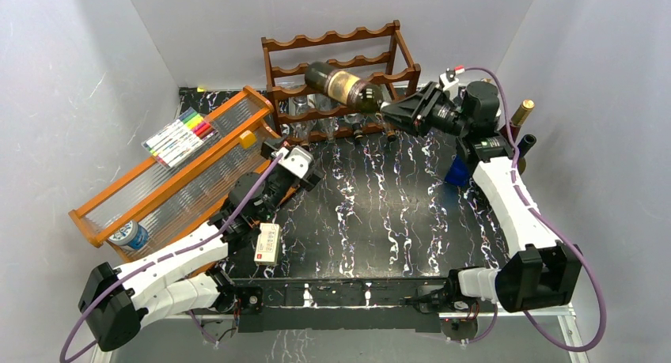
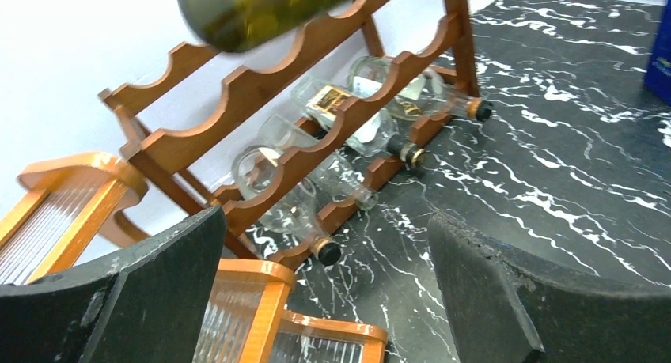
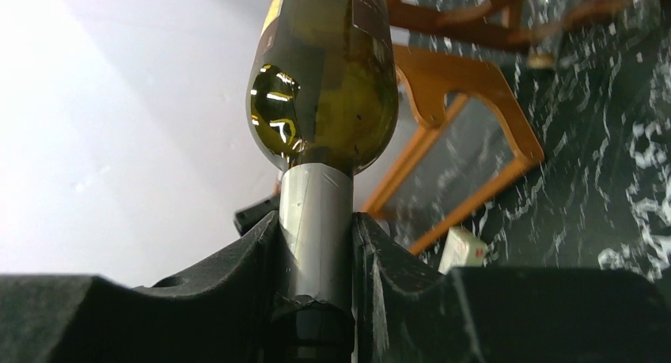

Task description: Take the wine bottle off the wine rack

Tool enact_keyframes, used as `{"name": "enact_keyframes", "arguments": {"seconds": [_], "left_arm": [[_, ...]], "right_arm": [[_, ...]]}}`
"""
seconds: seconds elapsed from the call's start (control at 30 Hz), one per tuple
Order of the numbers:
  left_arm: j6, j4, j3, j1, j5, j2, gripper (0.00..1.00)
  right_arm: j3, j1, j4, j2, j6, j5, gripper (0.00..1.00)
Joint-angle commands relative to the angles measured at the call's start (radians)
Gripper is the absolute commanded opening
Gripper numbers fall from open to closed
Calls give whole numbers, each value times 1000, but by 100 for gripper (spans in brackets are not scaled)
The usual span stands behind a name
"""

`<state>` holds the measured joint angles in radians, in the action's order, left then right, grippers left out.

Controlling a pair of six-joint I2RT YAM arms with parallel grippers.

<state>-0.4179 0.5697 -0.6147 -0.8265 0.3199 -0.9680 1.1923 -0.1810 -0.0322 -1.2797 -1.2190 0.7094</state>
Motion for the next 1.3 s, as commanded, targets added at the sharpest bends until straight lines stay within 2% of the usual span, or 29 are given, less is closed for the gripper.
{"name": "enact_keyframes", "arguments": {"seconds": [0.0,0.33,0.53,0.73,0.93,1.27], "left_arm": [[7,-41,-65,1,-176,10,98],[-43,-156,-105,-7,-469,-77,98],[-52,-241,-144,-17,-639,-167,98],[-70,-304,-186,-27,-667,-255,98],[-91,-358,-212,-44,-699,-338,98],[-77,-392,-253,-61,-716,-435,98]], "right_arm": [[-23,3,77,75,118,118,0],[-100,5,436,69,400,152,0],[-134,5,570,30,536,189,0],[-131,3,729,-23,687,229,0],[-120,-12,777,-45,758,247,0],[-87,-141,796,-111,794,235,0]]}}
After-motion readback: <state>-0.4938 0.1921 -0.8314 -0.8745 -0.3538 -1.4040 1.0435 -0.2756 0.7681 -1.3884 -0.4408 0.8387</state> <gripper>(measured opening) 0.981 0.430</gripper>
